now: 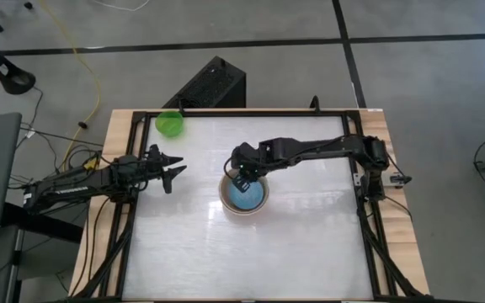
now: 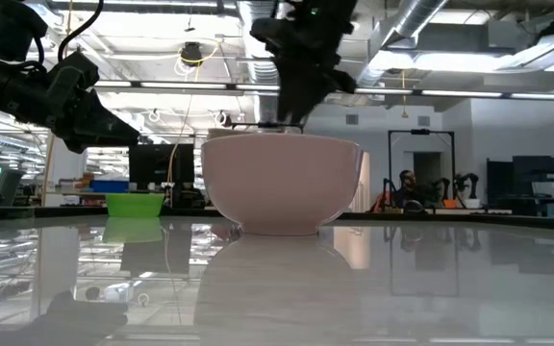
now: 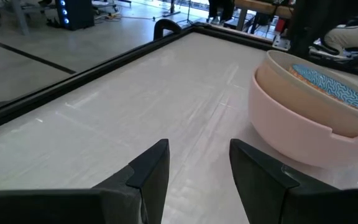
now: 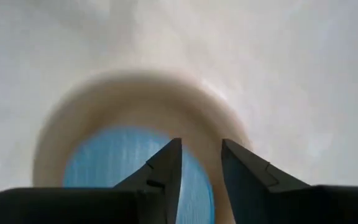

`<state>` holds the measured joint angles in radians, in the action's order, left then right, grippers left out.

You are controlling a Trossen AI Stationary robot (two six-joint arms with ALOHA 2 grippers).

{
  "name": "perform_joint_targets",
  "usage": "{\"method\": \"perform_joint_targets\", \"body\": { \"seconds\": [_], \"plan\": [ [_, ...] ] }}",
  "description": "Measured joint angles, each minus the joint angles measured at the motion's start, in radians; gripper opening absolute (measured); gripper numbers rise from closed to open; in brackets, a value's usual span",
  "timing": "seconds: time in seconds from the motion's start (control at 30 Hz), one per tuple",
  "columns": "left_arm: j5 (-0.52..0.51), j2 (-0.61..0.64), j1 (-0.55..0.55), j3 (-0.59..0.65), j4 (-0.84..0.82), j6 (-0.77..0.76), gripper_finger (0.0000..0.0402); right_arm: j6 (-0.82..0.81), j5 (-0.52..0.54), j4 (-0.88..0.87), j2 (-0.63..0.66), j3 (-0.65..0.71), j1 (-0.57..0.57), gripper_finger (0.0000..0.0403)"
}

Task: Nest bowls inside each other
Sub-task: Stack the blue bowl on top of the gray bowl

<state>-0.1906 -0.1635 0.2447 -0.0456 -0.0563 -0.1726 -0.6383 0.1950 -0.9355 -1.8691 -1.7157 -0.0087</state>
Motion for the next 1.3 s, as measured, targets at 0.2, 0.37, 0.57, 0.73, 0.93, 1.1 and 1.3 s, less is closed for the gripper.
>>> {"method": "perform_joint_targets", "body": {
  "seconds": [0.2, 0.37, 0.57, 0.73, 0.93, 1.1, 1.3],
  "plan": [
    [0.000, 0.000, 0.000, 0.000, 0.000, 0.000, 0.0158, 0.098, 0.247, 0.317, 0.001, 0.065, 0.046, 0.0118],
    [0.000, 0.000, 0.000, 0.000, 0.000, 0.000, 0.0158, 0.169, 0.381, 0.560, 0.000, 0.166, 0.068, 0.0104],
    [0.000, 0.000, 0.000, 0.000, 0.000, 0.000, 0.0158, 0.168, 0.379, 0.736, -0.001, 0.304, 0.069, 0.0085],
    [0.000, 0.000, 0.000, 0.000, 0.000, 0.000, 0.0158, 0.167, 0.379, 0.795, -0.001, 0.363, 0.069, 0.0076],
    [0.000, 0.000, 0.000, 0.000, 0.000, 0.000, 0.0158, 0.168, 0.376, 0.769, -0.001, 0.363, 0.069, 0.0074],
    [0.000, 0.000, 0.000, 0.000, 0.000, 0.000, 0.0158, 0.168, 0.372, 0.743, -0.001, 0.361, 0.068, 0.0074],
    [0.000, 0.000, 0.000, 0.000, 0.000, 0.000, 0.0158, 0.168, 0.366, 0.733, -0.001, 0.361, 0.068, 0.0074]
  ]
}}
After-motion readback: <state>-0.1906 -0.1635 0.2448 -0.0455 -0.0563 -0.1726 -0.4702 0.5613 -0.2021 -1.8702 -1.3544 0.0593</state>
